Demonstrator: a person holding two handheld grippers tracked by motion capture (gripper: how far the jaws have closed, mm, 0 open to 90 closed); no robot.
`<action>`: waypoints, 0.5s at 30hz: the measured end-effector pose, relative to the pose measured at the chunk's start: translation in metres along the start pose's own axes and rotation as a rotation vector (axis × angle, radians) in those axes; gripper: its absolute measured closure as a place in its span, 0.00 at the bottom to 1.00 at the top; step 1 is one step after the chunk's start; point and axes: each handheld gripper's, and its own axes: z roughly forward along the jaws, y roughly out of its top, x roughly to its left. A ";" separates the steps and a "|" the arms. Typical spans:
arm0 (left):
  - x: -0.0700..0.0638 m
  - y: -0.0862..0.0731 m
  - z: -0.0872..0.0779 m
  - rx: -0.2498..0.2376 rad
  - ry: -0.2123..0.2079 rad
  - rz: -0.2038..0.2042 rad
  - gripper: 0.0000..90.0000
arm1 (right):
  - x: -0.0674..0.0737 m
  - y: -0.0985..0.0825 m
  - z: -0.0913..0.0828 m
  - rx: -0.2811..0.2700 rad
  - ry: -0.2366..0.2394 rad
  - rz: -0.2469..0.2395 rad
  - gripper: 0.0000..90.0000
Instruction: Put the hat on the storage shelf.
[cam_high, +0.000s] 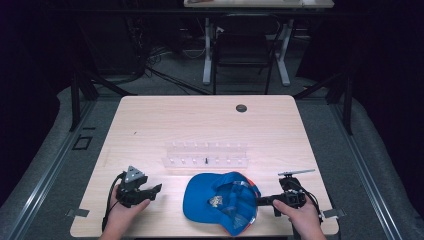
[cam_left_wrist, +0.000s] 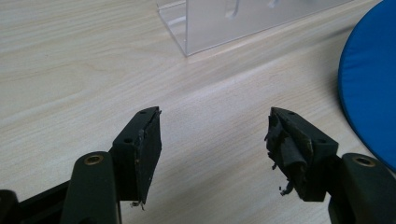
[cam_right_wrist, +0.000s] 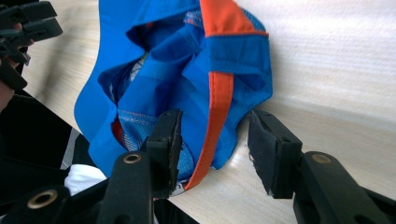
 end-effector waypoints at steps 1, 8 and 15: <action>0.000 0.000 0.000 0.000 0.000 -0.001 0.39 | -0.001 -0.001 0.002 0.010 0.003 -0.004 0.60; 0.000 0.000 0.001 0.001 0.004 0.001 0.39 | -0.002 -0.006 0.018 0.052 0.025 0.002 0.69; 0.000 0.000 0.001 0.003 0.005 0.002 0.39 | 0.001 -0.005 0.022 0.054 0.070 0.006 0.71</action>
